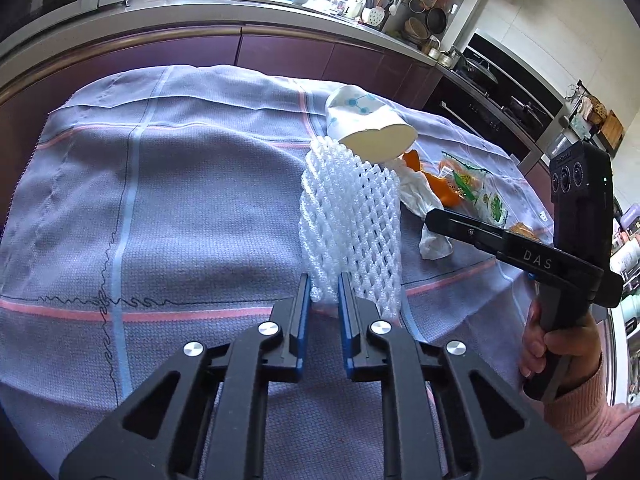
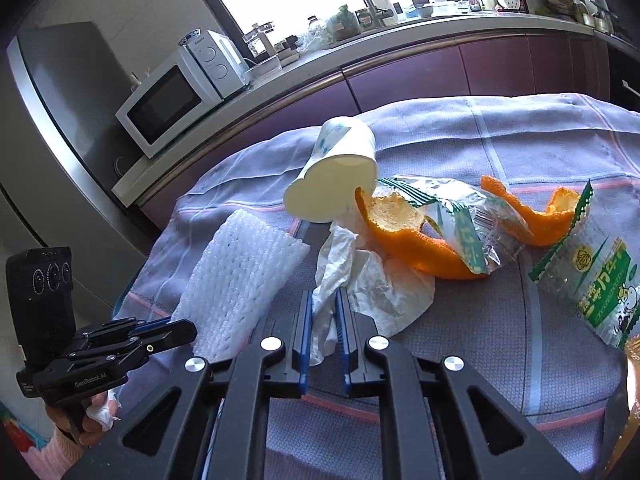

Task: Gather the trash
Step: 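Grasp the white foam net with the left tool while the right tool grasps tissue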

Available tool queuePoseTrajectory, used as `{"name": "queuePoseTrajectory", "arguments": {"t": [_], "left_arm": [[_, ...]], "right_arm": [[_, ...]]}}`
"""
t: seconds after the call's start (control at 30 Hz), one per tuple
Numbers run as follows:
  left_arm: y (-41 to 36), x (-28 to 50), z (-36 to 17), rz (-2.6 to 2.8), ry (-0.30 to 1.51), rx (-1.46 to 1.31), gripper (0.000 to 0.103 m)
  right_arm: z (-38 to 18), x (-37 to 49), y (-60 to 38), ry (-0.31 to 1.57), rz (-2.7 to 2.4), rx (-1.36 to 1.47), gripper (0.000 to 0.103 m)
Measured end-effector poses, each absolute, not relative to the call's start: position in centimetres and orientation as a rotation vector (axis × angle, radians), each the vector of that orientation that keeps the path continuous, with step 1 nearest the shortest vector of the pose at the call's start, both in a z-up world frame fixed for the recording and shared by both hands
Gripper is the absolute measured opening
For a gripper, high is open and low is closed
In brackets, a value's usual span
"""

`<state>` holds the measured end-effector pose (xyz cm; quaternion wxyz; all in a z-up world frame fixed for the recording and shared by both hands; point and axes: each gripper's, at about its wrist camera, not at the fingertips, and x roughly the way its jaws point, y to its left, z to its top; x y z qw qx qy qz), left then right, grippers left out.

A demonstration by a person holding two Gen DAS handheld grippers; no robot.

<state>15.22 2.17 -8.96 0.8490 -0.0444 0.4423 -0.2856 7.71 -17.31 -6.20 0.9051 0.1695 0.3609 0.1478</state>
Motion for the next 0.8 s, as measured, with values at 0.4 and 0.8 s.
{"name": "queuePoseTrajectory", "arguments": {"t": [0.4, 0.8], "left_arm": [[4.0, 12.5, -7.0, -0.583, 0.851, -0.080, 0.013], [7.2, 10.5, -5.6, -0.530, 0.795, -0.080, 0.013]], "right_arm": [[-5.2, 5.6, -17.0, 0.710, 0.397, 0.390, 0.011], [-3.4, 4.1, -13.9, 0.659, 0.505, 0.338, 0.010]]}}
